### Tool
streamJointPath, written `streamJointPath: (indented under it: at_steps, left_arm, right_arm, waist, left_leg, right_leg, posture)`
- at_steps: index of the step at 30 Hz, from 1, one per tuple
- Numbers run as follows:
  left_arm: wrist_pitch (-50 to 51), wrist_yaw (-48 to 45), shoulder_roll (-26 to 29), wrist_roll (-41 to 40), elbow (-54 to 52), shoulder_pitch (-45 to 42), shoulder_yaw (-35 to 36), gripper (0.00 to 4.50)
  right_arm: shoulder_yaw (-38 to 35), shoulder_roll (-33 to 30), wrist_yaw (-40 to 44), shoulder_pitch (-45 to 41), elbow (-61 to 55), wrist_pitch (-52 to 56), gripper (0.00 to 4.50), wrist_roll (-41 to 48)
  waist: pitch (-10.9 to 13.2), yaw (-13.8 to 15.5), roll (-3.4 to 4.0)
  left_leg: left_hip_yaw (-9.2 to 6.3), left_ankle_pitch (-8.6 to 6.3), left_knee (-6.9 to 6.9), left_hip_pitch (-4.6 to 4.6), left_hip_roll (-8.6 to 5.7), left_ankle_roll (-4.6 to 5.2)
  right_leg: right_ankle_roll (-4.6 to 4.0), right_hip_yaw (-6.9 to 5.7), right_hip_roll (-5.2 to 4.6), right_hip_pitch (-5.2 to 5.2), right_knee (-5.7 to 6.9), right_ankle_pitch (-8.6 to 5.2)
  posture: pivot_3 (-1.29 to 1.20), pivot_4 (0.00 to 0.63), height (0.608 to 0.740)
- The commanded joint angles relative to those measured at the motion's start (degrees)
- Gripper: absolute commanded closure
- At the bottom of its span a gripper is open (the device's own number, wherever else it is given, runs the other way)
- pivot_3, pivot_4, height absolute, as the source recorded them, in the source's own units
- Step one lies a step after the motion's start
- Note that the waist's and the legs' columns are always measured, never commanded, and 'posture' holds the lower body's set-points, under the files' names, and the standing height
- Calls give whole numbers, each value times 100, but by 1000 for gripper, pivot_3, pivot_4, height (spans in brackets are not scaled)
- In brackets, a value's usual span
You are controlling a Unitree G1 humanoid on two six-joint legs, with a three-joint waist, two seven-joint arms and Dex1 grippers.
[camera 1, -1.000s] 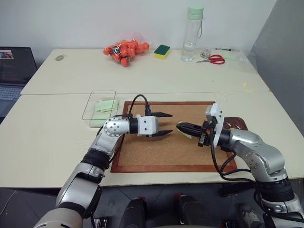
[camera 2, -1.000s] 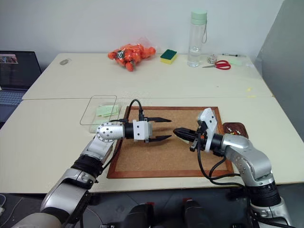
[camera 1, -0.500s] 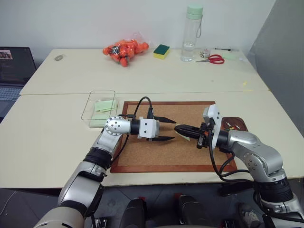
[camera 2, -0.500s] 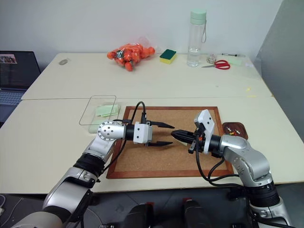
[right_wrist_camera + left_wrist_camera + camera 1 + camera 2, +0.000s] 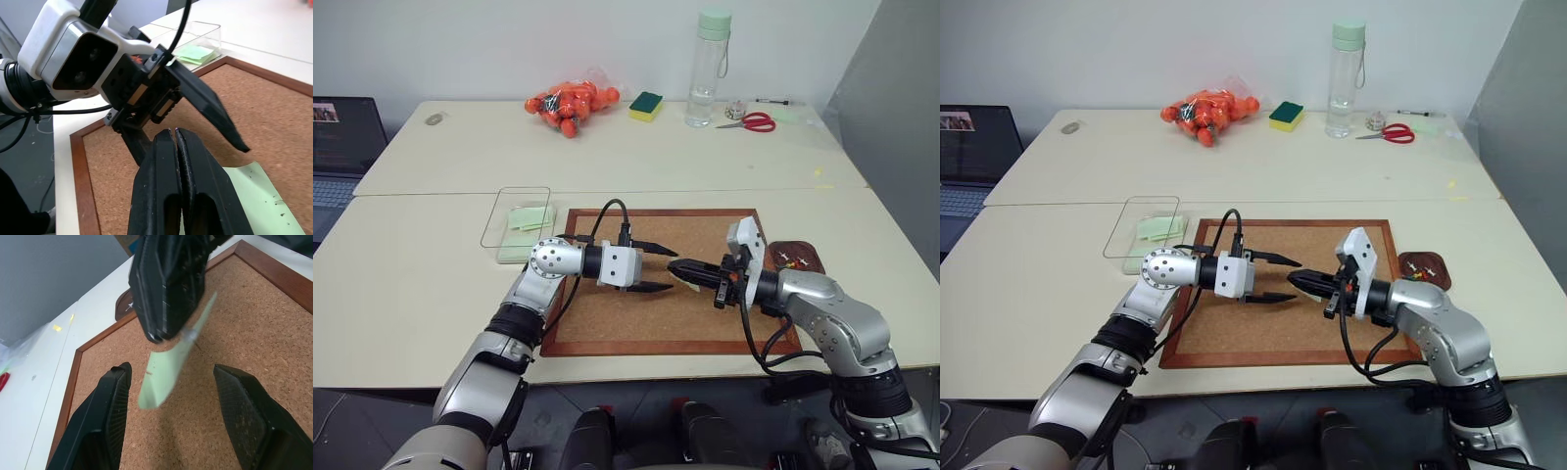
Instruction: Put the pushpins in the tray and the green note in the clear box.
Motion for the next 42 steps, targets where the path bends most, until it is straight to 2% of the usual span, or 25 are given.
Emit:
streamJointPath:
  at_steps: [1,5,13,19,22,32,42]
  left_arm:
    - [-103,-34,-13,-61,-215,-62,-39,2282]
    - [-102,-67,-12,-76,-231,-40,-43,3154]
    - [-98,-70,-11,-62,-254,-15,-34,4455]
    - [-90,-34,-17,-50,-366,56,-37,4455]
    - [-447,117,56,246,-353,53,-103,4455]
    - [-1906,1452,270,1717,367,-374,-250,4455]
    - [-2299,2174,363,2147,823,-600,-414,4455]
  right_arm:
    - [-26,13,-3,-101,-268,20,4500,133]
    - [-27,31,-6,-89,-299,73,4500,161]
    - [-31,43,4,-70,-344,105,4500,158]
    - [-70,42,-9,-91,-264,46,4500,99]
    - [-115,25,-3,-131,-180,11,4500,76]
    - [-221,-2,25,-402,1,72,4500,155]
    - [-313,-58,54,-559,129,36,4500,131]
  waist:
    - [0,0,0]
    - [0,0,0]
    - [0,0,0]
    - [0,1,0]
    - [0,0,0]
    - [0,9,0]
    - [0,9,0]
  left_leg:
    - [0,0,0,0,0,0]
    - [-1,0,1,0,0,0]
    - [-1,0,2,0,0,0]
    - [-1,0,2,0,1,0]
    - [-1,0,3,0,0,0]
    - [-2,0,5,0,0,0]
    - [0,0,5,0,0,0]
  right_leg:
    - [0,0,0,0,0,0]
    - [0,-1,0,0,1,0]
    - [0,-1,0,0,1,0]
    - [0,-1,0,0,2,0]
    - [0,-1,0,0,3,0]
    - [0,0,-1,1,5,1]
    - [0,0,-1,1,7,1]
  posture:
    - [0,150,740]
    - [0,150,740]
    - [0,150,740]
    - [0,150,740]
    - [0,150,740]
    - [0,150,740]
    - [0,150,740]
